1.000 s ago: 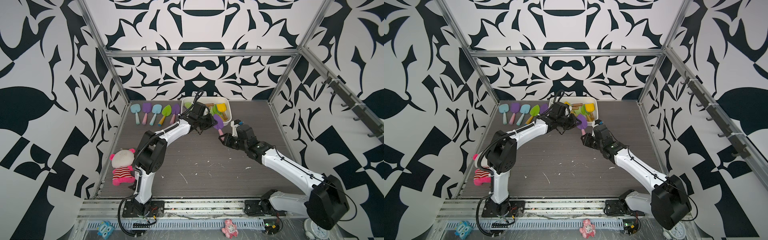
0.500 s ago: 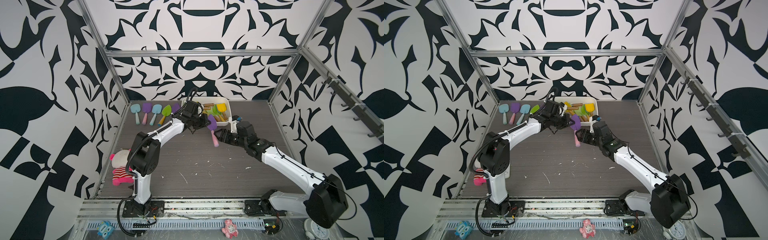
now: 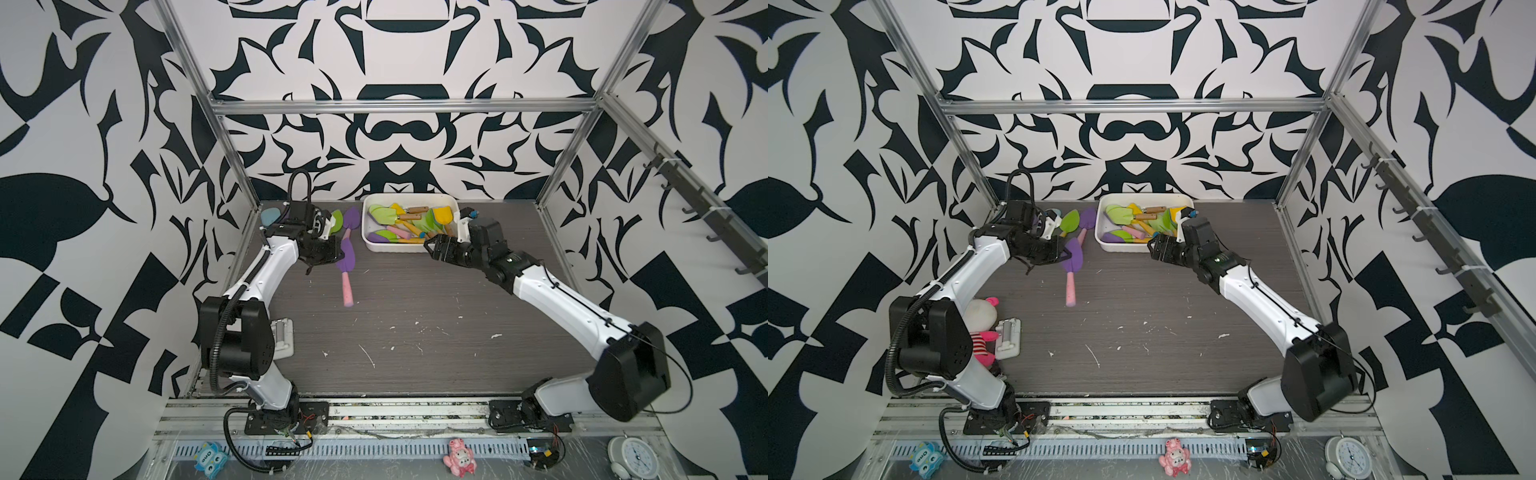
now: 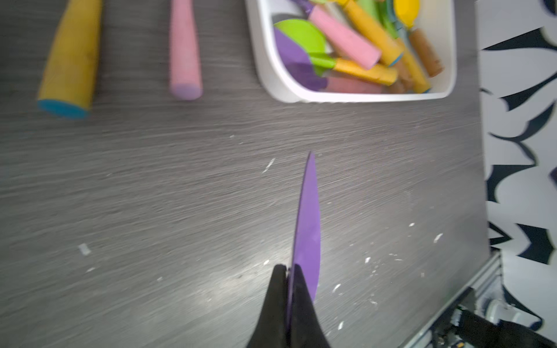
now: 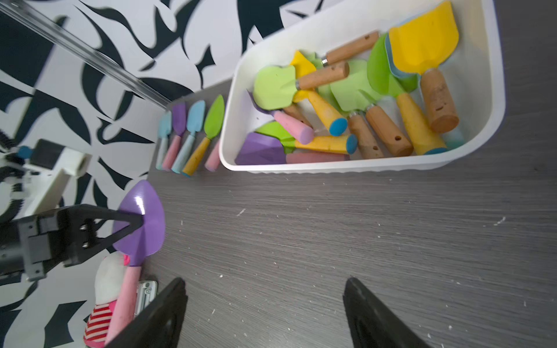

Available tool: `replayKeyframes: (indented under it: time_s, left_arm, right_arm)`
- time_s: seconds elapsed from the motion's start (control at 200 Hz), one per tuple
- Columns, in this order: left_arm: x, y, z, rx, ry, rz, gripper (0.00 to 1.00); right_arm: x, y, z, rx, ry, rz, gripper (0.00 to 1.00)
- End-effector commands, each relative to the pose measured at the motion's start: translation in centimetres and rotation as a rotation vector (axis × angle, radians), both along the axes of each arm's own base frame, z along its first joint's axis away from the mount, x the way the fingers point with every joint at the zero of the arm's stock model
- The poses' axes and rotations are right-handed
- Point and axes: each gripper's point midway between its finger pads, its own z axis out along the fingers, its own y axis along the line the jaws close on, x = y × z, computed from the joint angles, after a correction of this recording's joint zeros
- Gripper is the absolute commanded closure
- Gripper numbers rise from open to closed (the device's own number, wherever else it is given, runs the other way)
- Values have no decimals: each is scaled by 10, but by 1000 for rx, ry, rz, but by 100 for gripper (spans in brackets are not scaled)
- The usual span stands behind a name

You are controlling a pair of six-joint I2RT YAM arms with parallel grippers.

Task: Take the shovel out of the storage box
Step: Place the shovel at the center of the board.

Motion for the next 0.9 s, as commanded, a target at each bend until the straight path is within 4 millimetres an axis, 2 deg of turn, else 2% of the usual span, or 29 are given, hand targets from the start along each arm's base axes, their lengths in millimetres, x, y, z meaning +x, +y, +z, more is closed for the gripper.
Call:
replayKeyframes:
  time_s: [0.0, 0.165, 0.295, 0.4, 0.575, 0.79, 0.895]
  left_arm:
    - [-13, 38, -26, 150, 76, -39, 98]
    - [4, 68, -55, 217, 114, -15, 97]
    - [18, 79, -78, 217, 127, -8, 97]
    - [23, 82, -94, 225, 146, -19, 97]
    - [27, 90, -114, 237, 164, -25, 96]
    - [29, 99, -135, 272, 194, -26, 90]
    - [30, 103, -141, 290, 207, -19, 83]
  right_arm:
    - [22, 10, -8, -27, 60, 43, 16]
    - [64, 24, -47, -128, 182, 45, 24]
    - [98, 28, -72, -218, 195, 43, 28]
    - [123, 28, -81, -263, 180, 34, 29]
    - [156, 23, -81, -272, 149, 3, 29]
    - [176, 23, -95, -233, 166, 28, 31]
    - [179, 27, -100, -196, 174, 55, 34]
